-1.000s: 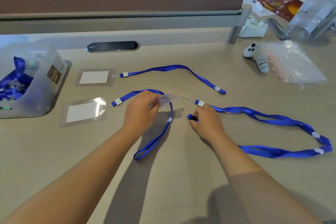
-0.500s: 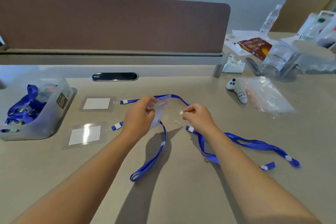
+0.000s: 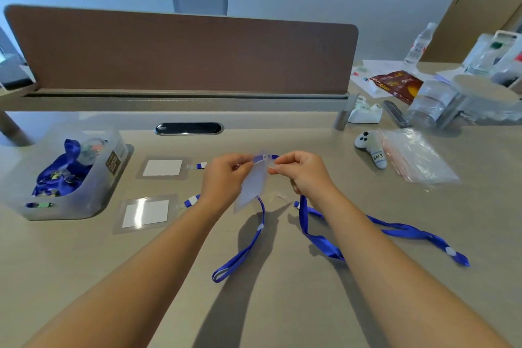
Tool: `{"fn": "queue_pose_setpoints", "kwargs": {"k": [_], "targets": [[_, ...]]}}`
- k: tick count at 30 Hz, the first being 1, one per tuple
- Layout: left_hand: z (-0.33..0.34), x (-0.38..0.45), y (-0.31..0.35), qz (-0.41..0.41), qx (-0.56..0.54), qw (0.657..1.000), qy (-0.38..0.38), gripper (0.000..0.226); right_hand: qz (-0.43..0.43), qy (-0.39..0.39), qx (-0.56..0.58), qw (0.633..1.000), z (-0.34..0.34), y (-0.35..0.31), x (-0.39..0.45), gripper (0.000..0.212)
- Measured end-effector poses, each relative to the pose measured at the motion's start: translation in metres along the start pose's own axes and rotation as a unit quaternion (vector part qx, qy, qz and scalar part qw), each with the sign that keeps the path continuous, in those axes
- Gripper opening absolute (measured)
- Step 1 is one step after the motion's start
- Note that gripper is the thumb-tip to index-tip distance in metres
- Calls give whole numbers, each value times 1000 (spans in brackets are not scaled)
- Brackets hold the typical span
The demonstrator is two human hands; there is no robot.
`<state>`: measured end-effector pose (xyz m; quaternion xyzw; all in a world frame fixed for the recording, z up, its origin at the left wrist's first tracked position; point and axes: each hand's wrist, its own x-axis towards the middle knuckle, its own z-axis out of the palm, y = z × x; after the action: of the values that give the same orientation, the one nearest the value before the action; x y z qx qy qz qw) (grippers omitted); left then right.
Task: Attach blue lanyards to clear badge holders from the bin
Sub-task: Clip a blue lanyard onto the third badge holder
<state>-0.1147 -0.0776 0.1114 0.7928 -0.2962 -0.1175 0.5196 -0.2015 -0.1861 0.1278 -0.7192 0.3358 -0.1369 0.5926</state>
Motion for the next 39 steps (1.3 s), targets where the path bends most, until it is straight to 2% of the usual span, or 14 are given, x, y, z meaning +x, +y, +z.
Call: {"fn": "queue_pose_setpoints", "kwargs": {"k": [2,4,15,18,19,22,26,30,33,36,39], "targets": [[0,-2,-1,7,0,1000,-2,24,7,12,-3,1000,2,-1,1,17],[-1,-3,-1,18,14,1000,-10,25,10,15,-7,1000,3,-2,2,20],[-4,-3,-9,82,118,990,1,27,-9,0,-74,997,12,-9,-3,17],[-5,-2,-10,88,141,986,4,28,-8,-4,-50,999,13,-9,-3,9],[-6,-2,-9,84,131,988,6,28,-6,-8,-32,999,14,-10,-3,2],[-8,-2,-5,54,43,998,-5,29,-1,-19,29,999,14,-8,0,15],[-10,-1,-6,54,5,998,-30,31,18,-33,85,996,16,-8,3,14],[-15,1,-12,83,49,995,-21,31,53,-67,53,995,19,-9,2,17],[-17,4,-19,114,121,986,-15,32,73,-72,59,993,21,-11,3,22],[-21,6,-21,151,186,971,-16,33,81,-68,53,993,24,-14,6,30],[-23,5,-22,209,242,947,-24,33,82,-70,20,994,28,-14,8,29]]}}
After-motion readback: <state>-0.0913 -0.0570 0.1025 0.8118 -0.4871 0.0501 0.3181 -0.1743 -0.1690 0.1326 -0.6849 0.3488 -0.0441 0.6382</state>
